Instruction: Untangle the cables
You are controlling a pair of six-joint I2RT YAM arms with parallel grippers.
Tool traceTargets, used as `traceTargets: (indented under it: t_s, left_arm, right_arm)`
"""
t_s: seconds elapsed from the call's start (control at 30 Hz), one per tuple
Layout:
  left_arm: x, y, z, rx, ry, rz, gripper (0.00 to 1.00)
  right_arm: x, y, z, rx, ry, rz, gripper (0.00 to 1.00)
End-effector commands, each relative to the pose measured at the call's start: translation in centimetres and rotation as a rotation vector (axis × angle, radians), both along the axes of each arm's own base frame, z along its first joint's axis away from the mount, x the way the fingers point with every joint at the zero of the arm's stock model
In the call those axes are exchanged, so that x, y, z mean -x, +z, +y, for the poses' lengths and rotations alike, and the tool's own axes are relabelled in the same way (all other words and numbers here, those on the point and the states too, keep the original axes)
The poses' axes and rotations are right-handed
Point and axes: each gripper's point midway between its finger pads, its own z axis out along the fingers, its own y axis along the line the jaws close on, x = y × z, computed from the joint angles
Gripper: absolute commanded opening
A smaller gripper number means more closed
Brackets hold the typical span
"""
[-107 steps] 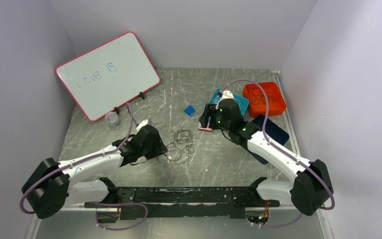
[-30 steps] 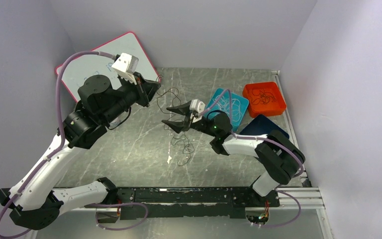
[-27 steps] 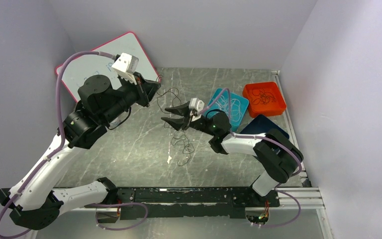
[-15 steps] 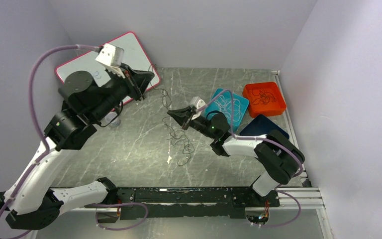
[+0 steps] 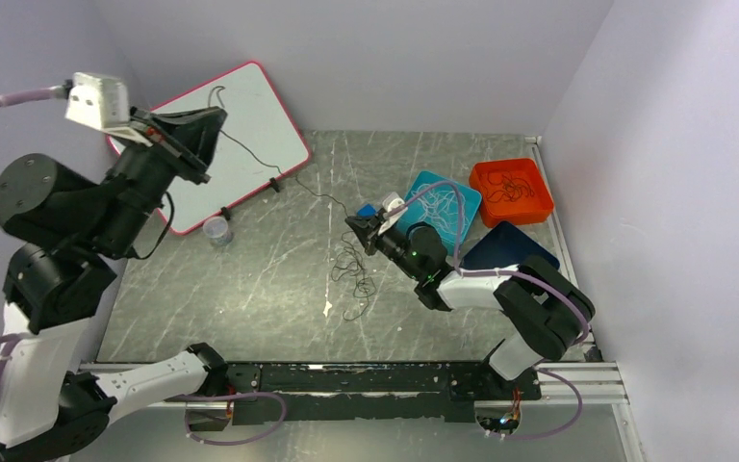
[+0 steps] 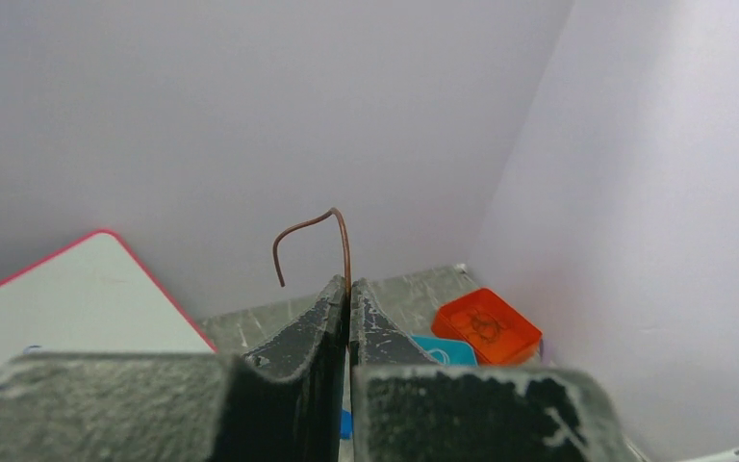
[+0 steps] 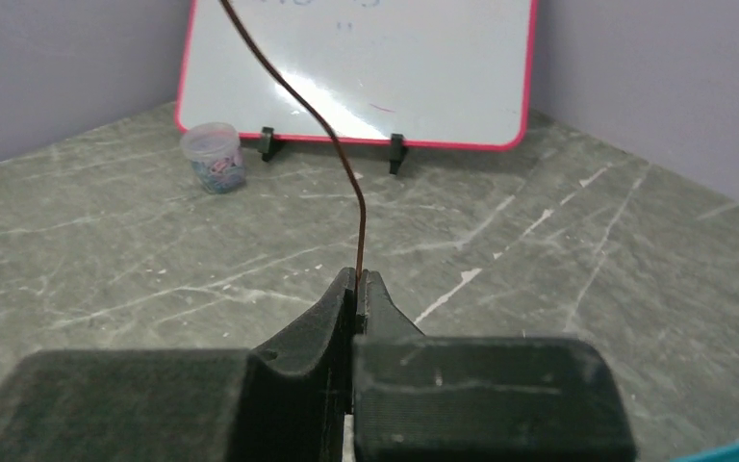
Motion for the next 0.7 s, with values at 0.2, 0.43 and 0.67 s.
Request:
traceTargets:
  t_s: [0.2,0.43,0.67]
  left_arm:
    - [0.6,-0.4,5.0,-0.017,0.194,0.023,0.07]
    - [-1.5,-8.1,1.3,-0.045,0.117,0.191,0.30]
    - [-3.1,-15.9,-3.4,-0.056,-0.010,0.349,0.52]
  right_arm:
    - [-2.4,1.2,-3.0,-0.008,-0.184,0.003,0.00]
    - [-3.0,9.2,-3.6,-0.040,-0.222,-0.054,0.00]
    - [-3.0,15.9,-6.3,-0.093,-0.333,-0.057,0.00]
